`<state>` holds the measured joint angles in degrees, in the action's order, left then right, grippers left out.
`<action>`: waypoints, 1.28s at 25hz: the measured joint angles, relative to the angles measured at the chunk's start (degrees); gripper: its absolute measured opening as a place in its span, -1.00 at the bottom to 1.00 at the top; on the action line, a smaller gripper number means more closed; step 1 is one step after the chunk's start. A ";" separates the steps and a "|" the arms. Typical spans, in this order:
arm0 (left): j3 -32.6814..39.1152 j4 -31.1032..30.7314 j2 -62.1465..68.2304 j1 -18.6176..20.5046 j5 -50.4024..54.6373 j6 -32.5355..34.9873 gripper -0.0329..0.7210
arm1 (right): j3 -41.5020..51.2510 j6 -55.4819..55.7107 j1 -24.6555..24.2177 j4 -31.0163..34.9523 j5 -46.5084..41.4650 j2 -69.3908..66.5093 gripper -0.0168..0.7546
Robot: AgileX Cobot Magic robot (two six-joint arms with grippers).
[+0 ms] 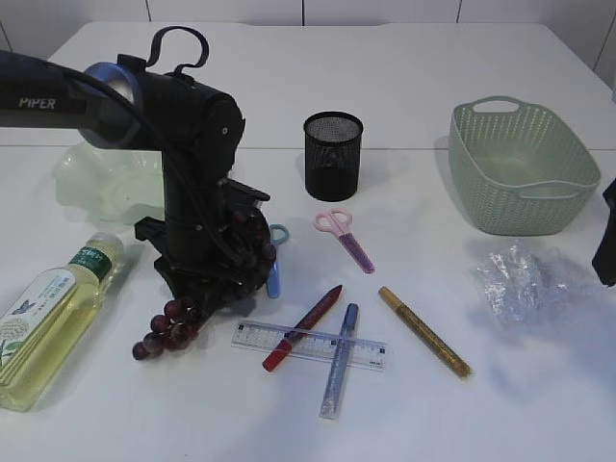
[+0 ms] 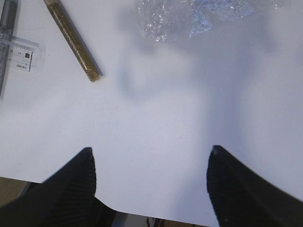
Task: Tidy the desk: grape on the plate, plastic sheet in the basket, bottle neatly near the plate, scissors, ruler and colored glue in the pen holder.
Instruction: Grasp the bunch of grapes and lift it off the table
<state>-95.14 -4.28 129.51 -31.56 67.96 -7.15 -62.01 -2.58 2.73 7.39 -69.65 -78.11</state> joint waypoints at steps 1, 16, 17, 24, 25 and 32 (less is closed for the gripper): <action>0.00 -0.24 0.00 0.00 0.00 0.00 -0.45 | -0.13 0.00 0.00 0.00 0.00 0.00 0.46; 0.00 -1.17 -4.07 0.00 -1.24 0.00 -0.67 | -0.22 0.00 0.00 -1.08 -0.34 0.00 0.46; 0.00 -1.17 -5.31 0.00 -1.78 0.00 -0.67 | -0.22 0.00 0.00 -1.08 -0.34 0.00 0.46; 0.00 -1.17 -10.37 0.00 -3.06 0.00 -0.68 | -0.22 0.00 0.00 -1.12 -0.34 0.00 0.46; 0.00 -1.17 -10.73 0.00 -3.34 0.00 -0.68 | -0.22 0.00 0.00 -1.12 -0.34 0.00 0.46; 0.00 -1.17 -12.54 0.00 -4.77 0.00 -0.68 | -0.22 0.00 0.00 -1.22 -0.34 0.00 0.46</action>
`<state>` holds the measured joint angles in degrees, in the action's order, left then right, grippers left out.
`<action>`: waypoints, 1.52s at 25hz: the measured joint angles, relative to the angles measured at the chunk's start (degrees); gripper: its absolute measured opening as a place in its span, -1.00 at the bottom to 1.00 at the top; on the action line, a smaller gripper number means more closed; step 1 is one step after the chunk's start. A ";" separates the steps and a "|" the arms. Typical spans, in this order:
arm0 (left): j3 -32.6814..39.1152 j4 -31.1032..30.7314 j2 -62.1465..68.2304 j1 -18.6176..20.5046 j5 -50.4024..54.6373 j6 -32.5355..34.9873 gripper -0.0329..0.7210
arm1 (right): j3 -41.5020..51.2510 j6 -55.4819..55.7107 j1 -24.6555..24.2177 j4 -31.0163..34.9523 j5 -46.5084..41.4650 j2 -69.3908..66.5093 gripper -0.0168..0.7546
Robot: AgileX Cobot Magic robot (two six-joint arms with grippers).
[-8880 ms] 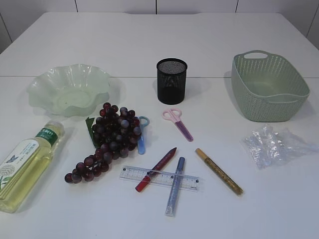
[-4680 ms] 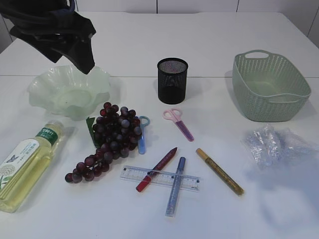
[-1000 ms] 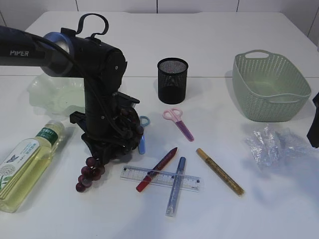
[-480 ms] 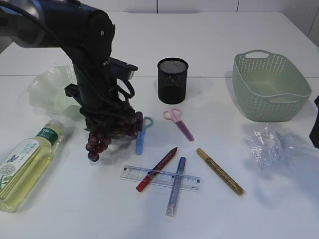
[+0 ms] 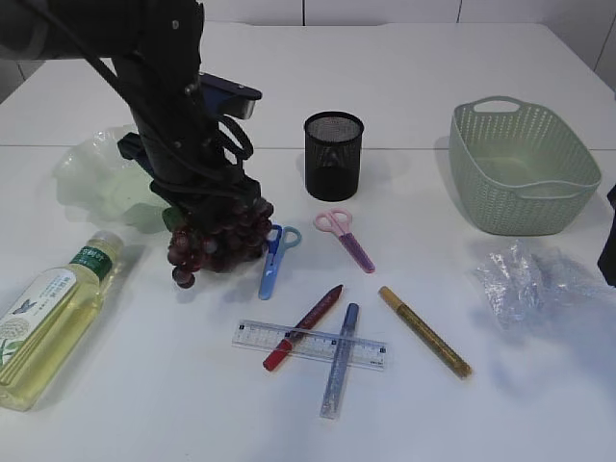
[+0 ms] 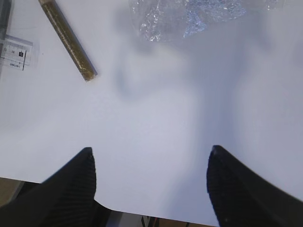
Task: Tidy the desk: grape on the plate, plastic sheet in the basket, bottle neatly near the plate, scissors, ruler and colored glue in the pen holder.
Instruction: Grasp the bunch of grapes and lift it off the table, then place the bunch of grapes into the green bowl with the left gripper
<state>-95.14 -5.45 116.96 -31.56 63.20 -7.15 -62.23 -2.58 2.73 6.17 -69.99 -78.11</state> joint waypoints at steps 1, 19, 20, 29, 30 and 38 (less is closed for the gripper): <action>0.00 0.00 -0.24 0.00 -0.52 0.00 -0.68 | 0.00 0.00 0.00 0.00 0.00 0.00 0.46; 0.00 0.00 -9.57 0.00 -8.11 0.00 -0.69 | 0.00 0.00 0.00 0.00 0.00 0.00 0.46; 0.00 -0.12 -10.00 0.00 -8.75 0.00 -0.69 | 0.00 0.00 0.00 0.00 0.00 0.00 0.46; 0.00 -2.75 -14.11 0.00 -14.48 -2.91 -0.69 | 0.00 0.00 0.00 0.00 0.00 0.00 0.46; 0.00 -4.08 -14.51 0.14 -15.20 -3.89 -0.69 | 0.00 0.00 0.00 0.00 0.00 0.00 0.46; 0.00 -7.64 -16.55 5.16 -19.04 -9.20 -0.69 | 0.00 0.00 0.00 -0.12 0.00 0.00 0.46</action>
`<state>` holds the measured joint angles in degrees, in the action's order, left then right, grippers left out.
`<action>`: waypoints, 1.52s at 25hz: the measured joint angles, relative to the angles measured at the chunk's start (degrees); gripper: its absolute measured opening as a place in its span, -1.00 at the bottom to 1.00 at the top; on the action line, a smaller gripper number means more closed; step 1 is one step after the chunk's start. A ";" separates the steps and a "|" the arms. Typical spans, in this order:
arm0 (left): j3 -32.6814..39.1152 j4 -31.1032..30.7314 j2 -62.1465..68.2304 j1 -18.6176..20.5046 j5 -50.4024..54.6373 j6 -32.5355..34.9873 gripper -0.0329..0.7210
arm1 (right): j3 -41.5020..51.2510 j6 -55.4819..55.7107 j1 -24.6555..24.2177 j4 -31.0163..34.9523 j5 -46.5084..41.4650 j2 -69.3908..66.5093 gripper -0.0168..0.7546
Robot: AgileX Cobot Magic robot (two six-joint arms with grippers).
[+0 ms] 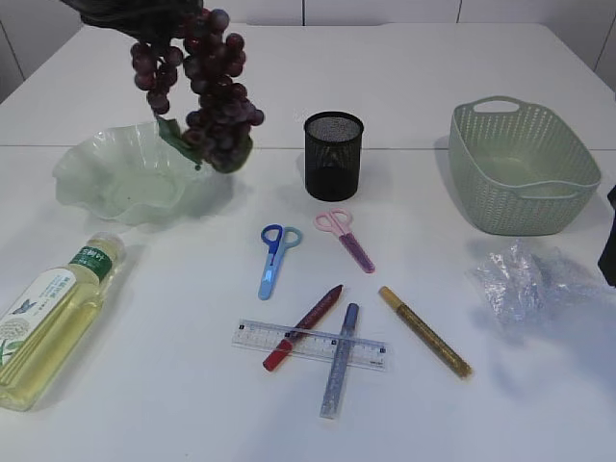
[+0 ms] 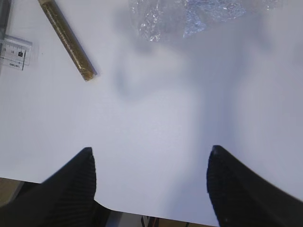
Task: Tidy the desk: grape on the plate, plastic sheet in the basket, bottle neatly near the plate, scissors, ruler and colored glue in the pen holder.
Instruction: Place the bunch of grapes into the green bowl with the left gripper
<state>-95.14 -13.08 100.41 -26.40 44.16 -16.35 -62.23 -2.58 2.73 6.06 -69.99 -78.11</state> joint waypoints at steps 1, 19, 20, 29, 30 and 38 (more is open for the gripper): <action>0.00 0.00 0.00 0.95 -0.22 -0.38 -0.69 | 0.00 0.00 0.00 0.00 0.00 0.00 0.46; 0.00 -0.20 3.61 12.20 -8.71 -1.99 -0.69 | 0.00 0.00 0.00 -0.10 0.00 0.00 0.46; 0.00 -0.20 4.44 12.29 -9.04 -1.99 -0.69 | 0.00 0.00 0.00 -0.10 0.00 0.00 0.46; 0.10 0.49 10.96 14.56 -11.50 -2.09 -0.69 | 0.00 0.00 0.00 -0.21 0.00 0.00 0.46; 0.10 0.65 11.21 14.98 -11.75 -2.09 -0.68 | 0.00 0.00 0.00 -0.21 0.00 0.00 0.46; 0.10 1.42 11.47 15.62 -13.73 -2.09 -0.68 | 0.00 0.00 0.00 -0.21 0.00 0.00 0.46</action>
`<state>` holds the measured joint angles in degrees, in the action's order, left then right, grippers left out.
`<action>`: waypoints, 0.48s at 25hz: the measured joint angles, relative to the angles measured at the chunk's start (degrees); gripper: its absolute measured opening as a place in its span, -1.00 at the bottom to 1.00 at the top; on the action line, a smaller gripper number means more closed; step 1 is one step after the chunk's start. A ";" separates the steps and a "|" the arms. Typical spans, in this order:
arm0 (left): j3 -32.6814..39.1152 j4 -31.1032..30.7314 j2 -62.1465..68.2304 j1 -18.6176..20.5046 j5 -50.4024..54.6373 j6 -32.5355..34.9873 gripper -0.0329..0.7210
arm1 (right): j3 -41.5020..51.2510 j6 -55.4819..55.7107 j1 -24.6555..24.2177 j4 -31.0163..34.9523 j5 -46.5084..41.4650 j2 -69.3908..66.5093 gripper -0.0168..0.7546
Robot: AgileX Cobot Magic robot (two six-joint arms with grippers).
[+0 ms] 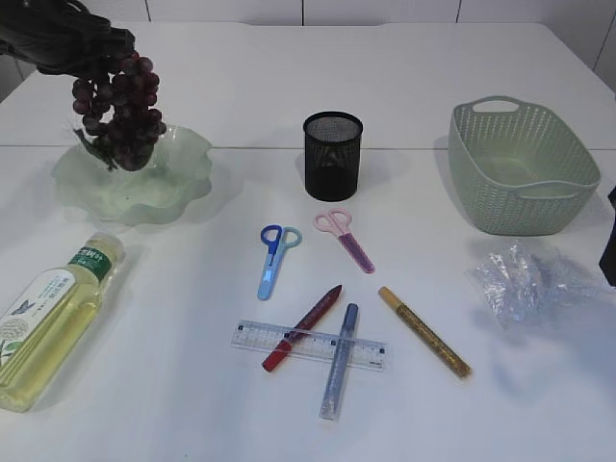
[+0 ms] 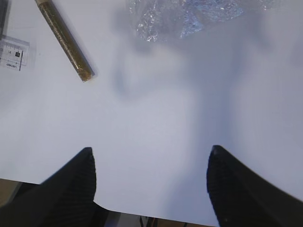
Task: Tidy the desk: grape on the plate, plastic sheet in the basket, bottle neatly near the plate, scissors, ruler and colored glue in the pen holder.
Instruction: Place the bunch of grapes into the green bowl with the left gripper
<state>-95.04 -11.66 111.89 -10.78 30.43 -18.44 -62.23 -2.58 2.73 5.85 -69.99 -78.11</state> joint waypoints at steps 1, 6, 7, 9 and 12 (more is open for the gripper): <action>0.00 0.00 0.10 0.00 -0.41 0.00 -0.68 | 0.00 0.00 0.00 0.00 0.00 0.00 0.46; 0.00 0.12 1.76 0.38 -1.08 0.00 -0.68 | 0.00 0.00 0.00 0.00 0.00 0.00 0.46; 0.00 0.12 2.18 0.46 -1.08 0.00 -0.68 | 0.00 0.00 0.00 0.00 0.00 0.00 0.46; 0.00 0.12 2.73 0.46 -1.08 0.00 -0.68 | 0.00 0.00 0.00 0.00 0.00 0.00 0.46; 0.00 0.24 2.86 0.46 -1.08 0.00 -0.68 | 0.00 0.00 0.00 0.00 0.00 0.00 0.46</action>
<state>-95.04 -11.42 114.75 -10.31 29.35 -18.44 -62.23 -2.58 2.73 5.85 -69.99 -78.11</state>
